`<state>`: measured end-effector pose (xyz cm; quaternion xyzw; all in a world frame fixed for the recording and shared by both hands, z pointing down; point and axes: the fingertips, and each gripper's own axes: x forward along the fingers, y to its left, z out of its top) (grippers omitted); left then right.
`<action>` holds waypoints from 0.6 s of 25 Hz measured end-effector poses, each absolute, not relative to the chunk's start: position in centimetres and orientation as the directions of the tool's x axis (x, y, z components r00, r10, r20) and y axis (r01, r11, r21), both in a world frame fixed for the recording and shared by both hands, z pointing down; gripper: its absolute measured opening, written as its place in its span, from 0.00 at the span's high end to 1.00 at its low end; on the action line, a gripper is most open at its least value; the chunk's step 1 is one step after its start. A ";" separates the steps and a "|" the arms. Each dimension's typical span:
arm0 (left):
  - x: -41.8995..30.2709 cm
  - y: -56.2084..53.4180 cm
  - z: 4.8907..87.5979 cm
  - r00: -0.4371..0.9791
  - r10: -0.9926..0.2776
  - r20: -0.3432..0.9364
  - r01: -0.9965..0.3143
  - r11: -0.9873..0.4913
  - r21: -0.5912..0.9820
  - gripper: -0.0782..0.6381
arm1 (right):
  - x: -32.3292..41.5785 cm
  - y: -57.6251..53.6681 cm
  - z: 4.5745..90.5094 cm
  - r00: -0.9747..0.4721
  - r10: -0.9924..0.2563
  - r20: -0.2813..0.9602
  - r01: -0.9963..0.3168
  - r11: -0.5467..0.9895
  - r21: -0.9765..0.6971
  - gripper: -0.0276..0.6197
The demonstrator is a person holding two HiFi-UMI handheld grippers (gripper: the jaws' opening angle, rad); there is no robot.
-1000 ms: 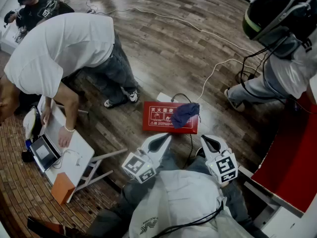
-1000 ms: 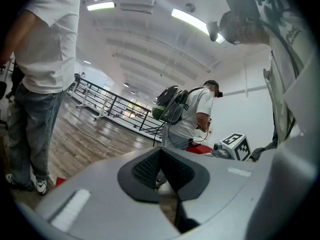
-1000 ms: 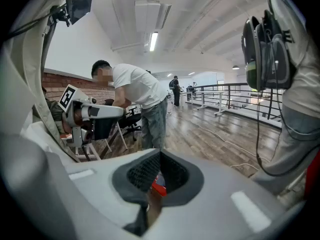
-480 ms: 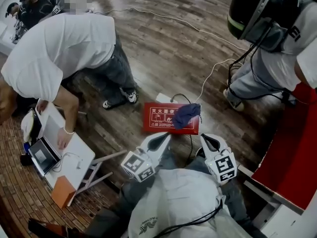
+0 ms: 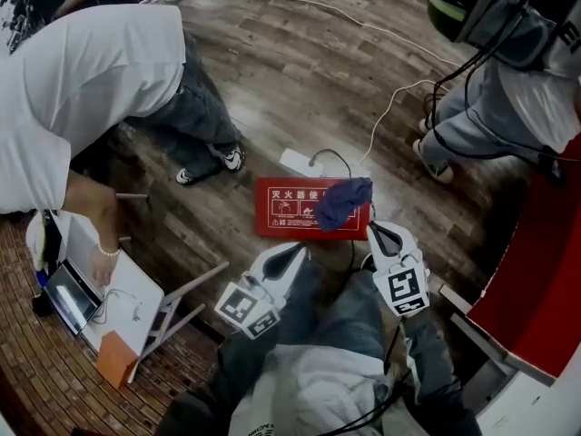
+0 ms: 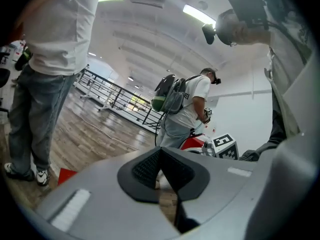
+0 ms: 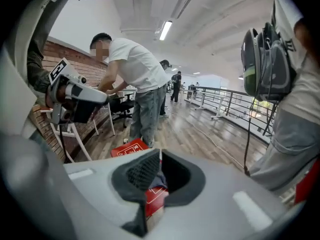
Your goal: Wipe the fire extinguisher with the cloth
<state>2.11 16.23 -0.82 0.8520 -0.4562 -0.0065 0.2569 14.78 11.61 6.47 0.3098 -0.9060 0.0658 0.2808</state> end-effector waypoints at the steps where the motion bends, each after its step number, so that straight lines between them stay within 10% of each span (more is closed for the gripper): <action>1: 1.8 15.7 0.3 0.572 -0.788 0.226 -0.780 -0.438 0.448 0.88 | 14.3 10.7 7.7 -0.660 -0.526 0.537 -0.600 0.799 0.045 0.90; 8: 0.4 12.9 11.0 0.594 -0.774 0.221 -0.743 -0.422 0.519 0.88 | 9.7 8.2 21.2 -0.615 -0.488 0.619 -0.555 0.826 0.100 0.53; 15: -1.9 12.3 16.5 0.593 -0.762 0.261 -0.754 -0.412 0.512 0.88 | 6.8 6.8 29.0 -0.517 -0.419 0.747 -0.499 0.856 0.136 0.52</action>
